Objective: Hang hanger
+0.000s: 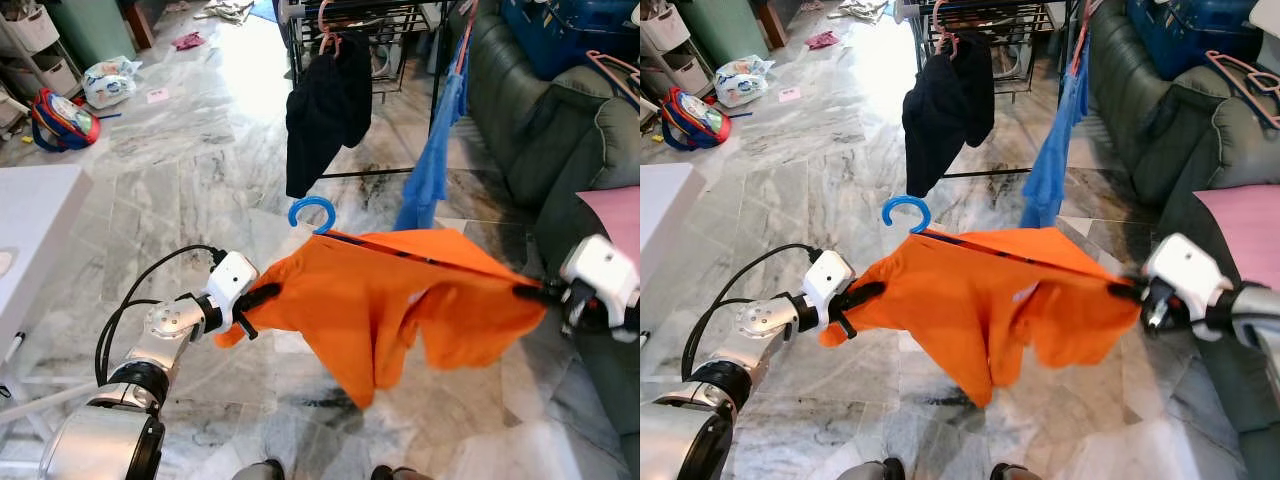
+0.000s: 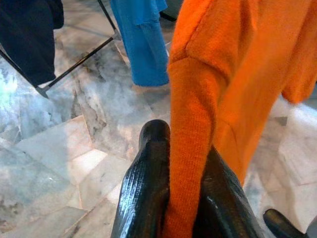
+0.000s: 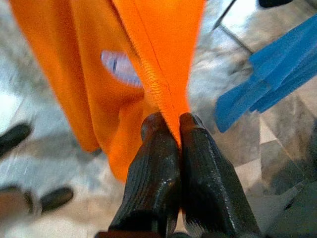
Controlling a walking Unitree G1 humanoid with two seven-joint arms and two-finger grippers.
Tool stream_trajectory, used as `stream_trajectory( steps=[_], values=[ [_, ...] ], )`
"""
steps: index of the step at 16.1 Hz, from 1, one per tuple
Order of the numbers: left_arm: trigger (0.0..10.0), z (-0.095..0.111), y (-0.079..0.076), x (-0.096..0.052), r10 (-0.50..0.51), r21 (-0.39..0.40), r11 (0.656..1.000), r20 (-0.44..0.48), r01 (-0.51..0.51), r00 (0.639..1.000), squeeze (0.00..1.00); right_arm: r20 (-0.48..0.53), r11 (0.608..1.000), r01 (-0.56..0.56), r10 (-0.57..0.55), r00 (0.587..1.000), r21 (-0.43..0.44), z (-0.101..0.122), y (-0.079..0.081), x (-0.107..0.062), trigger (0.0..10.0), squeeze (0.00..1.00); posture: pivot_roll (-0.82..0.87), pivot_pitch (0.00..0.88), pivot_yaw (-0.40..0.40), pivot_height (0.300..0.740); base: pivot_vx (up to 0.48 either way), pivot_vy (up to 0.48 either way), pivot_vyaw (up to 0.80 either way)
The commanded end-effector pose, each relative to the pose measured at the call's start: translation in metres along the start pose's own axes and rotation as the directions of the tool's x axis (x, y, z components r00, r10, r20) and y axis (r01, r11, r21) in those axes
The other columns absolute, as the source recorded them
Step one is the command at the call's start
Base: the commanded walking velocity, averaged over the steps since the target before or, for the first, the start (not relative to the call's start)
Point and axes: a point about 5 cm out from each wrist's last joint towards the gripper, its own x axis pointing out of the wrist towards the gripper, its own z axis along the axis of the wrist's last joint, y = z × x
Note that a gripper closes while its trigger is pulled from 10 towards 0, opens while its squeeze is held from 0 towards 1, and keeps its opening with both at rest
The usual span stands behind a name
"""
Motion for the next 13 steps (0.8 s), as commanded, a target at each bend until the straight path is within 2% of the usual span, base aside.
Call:
stream_trajectory(
  steps=[1, 2, 3, 4, 5, 7, 8, 9, 10, 11, 13],
  values=[
    [0.0, -0.004, 0.006, -0.006, 0.06, 0.008, 0.998, -0.005, -0.06, 0.998, 0.0, 0.075, 0.996, 0.077, -0.081, 0.994, 0.053, 0.012, -0.007, 0.004, 0.0, 0.0, -0.14, 0.164, 0.068, 0.74, 0.0, 0.0, 0.0],
    [0.0, -0.003, 0.001, -0.003, 0.048, 0.005, 0.999, 0.007, -0.048, 0.999, 0.0, 0.115, 0.994, 0.075, -0.083, 0.99, 0.075, 0.019, -0.004, 0.011, 0.0, 0.0, -0.15, 0.161, 0.066, 0.74, 0.0, 0.0, 0.0],
    [0.0, -0.001, -0.01, 0.004, 0.003, 0.01, 1.0, 0.034, -0.004, 0.999, 0.0, 0.186, 0.995, 0.032, -0.049, 0.981, 0.09, 0.032, 0.007, 0.027, 0.0, 0.0, -0.15, 0.16, 0.066, 0.74, 0.0, 0.0, 0.0],
    [0.0, -0.001, -0.017, 0.007, -0.033, 0.03, 0.999, 0.044, 0.032, 0.998, 0.0, 0.215, 0.995, 0.018, -0.039, 0.976, 0.1, 0.036, 0.012, 0.035, 2.3, 0.0, -0.14, 0.156, 0.064, 0.74, 0.0, 0.0, 0.0],
    [0.0, 0.0, -0.026, 0.011, -0.082, 0.063, 0.995, 0.053, 0.078, 0.995, 0.0, 0.263, 0.992, -0.027, -0.006, 0.965, 0.124, 0.044, 0.023, 0.046, 1.7, 0.0, -0.14, 0.156, 0.064, 0.74, 0.0, 0.0, 0.0],
    [0.0, 0.001, -0.041, 0.017, -0.151, 0.094, 0.985, 0.067, 0.144, 0.986, 0.0, 0.32, 0.984, -0.103, 0.052, 0.946, 0.145, 0.054, 0.045, 0.062, 1.2, 0.0, -0.13, 0.151, 0.062, 0.74, 0.0, 0.0, 0.0],
    [0.0, 0.001, -0.047, 0.019, -0.181, 0.123, 0.977, 0.066, 0.172, 0.981, 0.0, 0.335, 0.98, -0.121, 0.061, 0.94, 0.159, 0.057, 0.053, 0.067, 0.0, 0.0, -0.13, 0.146, 0.061, 0.74, 0.0, 0.0, 0.0],
    [0.0, 0.001, -0.052, 0.021, -0.206, 0.142, 0.97, 0.065, 0.195, 0.976, 0.0, 0.351, 0.972, -0.144, 0.071, 0.934, 0.185, 0.06, 0.06, 0.071, 0.0, 0.0, -0.13, 0.145, 0.06, 0.74, 0.0, 0.0, 0.0],
    [0.0, 0.003, -0.058, 0.024, -0.232, 0.16, 0.963, 0.071, 0.219, 0.97, 0.0, 0.372, 0.959, -0.203, 0.118, 0.921, 0.196, 0.062, 0.077, 0.077, 0.0, 0.0, -0.13, 0.144, 0.059, 0.74, 0.0, 0.0, 0.0],
    [0.0, 0.004, -0.06, 0.025, -0.239, 0.163, 0.961, 0.073, 0.225, 0.968, 0.0, 0.378, 0.955, -0.226, 0.139, 0.915, 0.194, 0.062, 0.083, 0.079, 0.0, 0.0, -0.13, 0.144, 0.058, 0.74, 0.0, 0.0, 0.0],
    [0.0, 0.004, -0.06, 0.025, -0.239, 0.163, 0.961, 0.073, 0.225, 0.968, 0.0, 0.378, 0.955, -0.226, 0.139, 0.915, 0.194, 0.062, 0.083, 0.079, 0.0, 0.0, -0.13, 0.144, 0.058, 0.74, 0.0, 0.0, 0.0]
  ],
)
